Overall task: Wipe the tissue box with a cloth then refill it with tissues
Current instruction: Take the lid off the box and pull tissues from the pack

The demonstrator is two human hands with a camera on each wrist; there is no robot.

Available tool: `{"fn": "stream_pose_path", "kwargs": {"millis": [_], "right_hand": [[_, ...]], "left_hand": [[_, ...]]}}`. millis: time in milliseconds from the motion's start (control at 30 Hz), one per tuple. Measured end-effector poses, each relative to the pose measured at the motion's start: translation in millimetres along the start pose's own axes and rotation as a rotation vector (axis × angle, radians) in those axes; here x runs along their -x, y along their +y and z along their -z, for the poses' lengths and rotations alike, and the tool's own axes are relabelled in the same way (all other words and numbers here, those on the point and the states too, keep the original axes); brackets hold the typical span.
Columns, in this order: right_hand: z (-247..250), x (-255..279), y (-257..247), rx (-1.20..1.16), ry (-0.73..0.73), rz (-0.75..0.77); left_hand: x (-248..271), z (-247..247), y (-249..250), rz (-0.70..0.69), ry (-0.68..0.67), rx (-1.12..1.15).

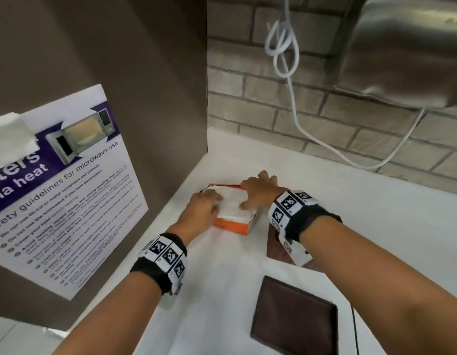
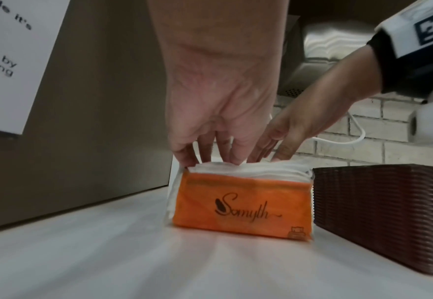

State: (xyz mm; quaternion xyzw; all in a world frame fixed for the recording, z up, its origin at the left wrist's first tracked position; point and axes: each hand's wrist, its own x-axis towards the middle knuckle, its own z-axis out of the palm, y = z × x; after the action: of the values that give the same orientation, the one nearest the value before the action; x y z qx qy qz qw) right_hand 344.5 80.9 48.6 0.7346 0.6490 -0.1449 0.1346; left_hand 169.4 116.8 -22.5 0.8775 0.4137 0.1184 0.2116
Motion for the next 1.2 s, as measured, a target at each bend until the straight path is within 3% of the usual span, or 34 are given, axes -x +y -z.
{"fn": "stream_pose_path", "kwargs": {"millis": [200, 367, 600, 800, 1000, 1200], "right_hand": [[0, -17, -4, 0.106, 0.098, -0.004], [-11, -15, 4, -0.069, -0.066, -0.056], [-13, -11, 9, -0.251, -0.166, -0.114], [-11, -14, 11, -0.426, -0.133, -0.068], [-8, -1, 15, -0.789, -0.085, 0.091], [2, 8, 21, -1.083, 0.010, 0.145]], "left_hand": [[4, 13, 0, 0.052, -0.072, -0.035], [0, 13, 0, 0.155, -0.207, -0.087], [-8, 21, 0, 0.193, -0.281, -0.044], [-10, 25, -7, 0.227, -0.234, 0.103], [-9, 23, -10, 0.268, -0.171, 0.194], [-5, 35, -13, 0.278, -0.098, 0.327]]}}
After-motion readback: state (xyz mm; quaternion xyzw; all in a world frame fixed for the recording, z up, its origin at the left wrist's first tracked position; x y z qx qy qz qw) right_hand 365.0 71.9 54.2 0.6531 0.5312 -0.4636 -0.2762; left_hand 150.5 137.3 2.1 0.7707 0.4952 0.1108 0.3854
